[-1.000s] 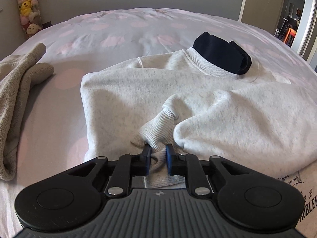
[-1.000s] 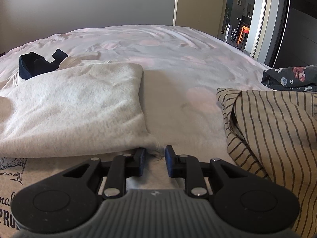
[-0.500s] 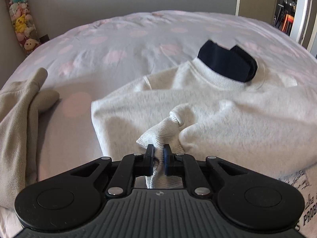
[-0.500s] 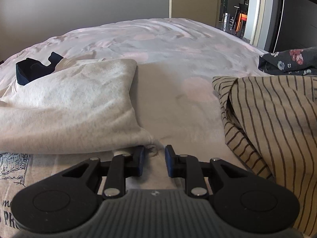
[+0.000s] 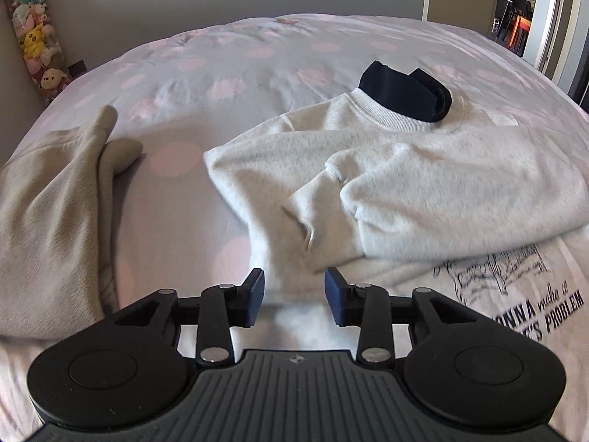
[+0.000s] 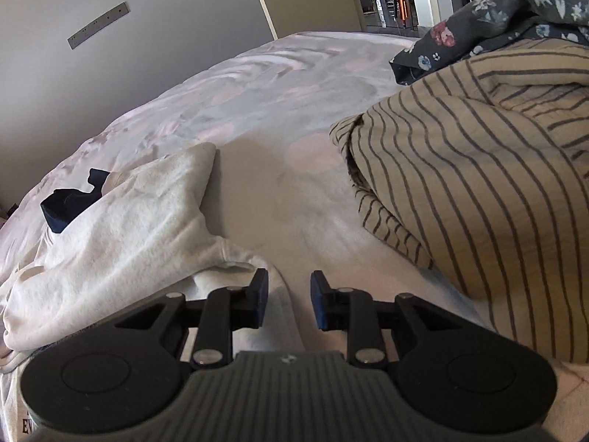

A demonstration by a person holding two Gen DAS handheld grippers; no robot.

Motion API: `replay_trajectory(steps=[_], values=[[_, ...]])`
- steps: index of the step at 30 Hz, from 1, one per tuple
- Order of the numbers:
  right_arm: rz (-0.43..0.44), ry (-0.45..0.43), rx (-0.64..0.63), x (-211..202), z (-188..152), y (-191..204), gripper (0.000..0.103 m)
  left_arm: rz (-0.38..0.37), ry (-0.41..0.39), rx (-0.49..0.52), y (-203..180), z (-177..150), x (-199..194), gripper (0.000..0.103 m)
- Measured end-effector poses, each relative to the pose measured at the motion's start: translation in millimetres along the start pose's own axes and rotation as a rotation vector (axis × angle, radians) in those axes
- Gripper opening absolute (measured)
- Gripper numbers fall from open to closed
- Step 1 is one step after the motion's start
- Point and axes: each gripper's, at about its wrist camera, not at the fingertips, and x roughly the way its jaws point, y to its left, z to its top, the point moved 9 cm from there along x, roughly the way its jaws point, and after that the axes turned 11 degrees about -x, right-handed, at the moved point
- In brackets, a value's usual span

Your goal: Fold clothes

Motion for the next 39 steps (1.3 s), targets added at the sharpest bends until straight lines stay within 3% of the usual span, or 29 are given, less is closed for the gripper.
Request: replay_trajectory(steps=[3, 6, 10, 15, 16, 21, 23, 25, 27, 29, 31, 32, 34, 39], values=[[0.011, 0.012, 0.037, -17, -4, -1, 0.039, 0.002, 0.041, -0.043, 24, -26, -28, 0.045], [0.045, 0.085, 0.051, -36, -17, -2, 0.044, -0.008, 0.100, -0.085, 40, -53, -43, 0.049], [0.073, 0.195, 0.041, -59, -40, -7, 0.060, -0.023, 0.203, -0.158, 55, -90, -52, 0.049], [0.067, 0.307, 0.037, -84, -64, -17, 0.064, -0.052, 0.301, -0.249, 59, -119, -49, 0.049], [0.061, 0.326, 0.018, -87, -68, -17, 0.069, -0.056, 0.326, -0.258, 58, -124, -47, 0.049], [0.041, 0.411, -0.011, -91, -85, -20, 0.069, -0.060, 0.466, -0.259, 53, -149, -34, 0.050], [0.042, 0.458, -0.001, -87, -91, -22, 0.065, -0.052, 0.494, -0.234, 50, -155, -30, 0.051], [0.044, 0.509, 0.012, -83, -98, -23, 0.040, -0.053, 0.500, -0.231, 50, -157, -30, 0.051], [0.037, 0.534, 0.012, -81, -102, -24, 0.029, -0.060, 0.507, -0.230, 49, -159, -31, 0.050], [0.043, 0.539, 0.009, -83, -102, -23, 0.020, -0.084, 0.513, -0.220, 46, -161, -33, 0.032], [0.067, 0.529, -0.012, -86, -100, -17, 0.010, -0.114, 0.508, -0.203, 41, -161, -36, 0.023], [0.078, 0.515, -0.029, -89, -98, -14, 0.009, -0.120, 0.495, -0.200, 41, -160, -38, 0.013], [0.085, 0.481, -0.046, -95, -93, -11, 0.007, -0.154, 0.460, -0.219, 42, -154, -44, 0.006], [0.150, 0.370, -0.002, -112, -72, -12, 0.007, -0.283, 0.344, -0.300, 50, -130, -68, 0.005]])
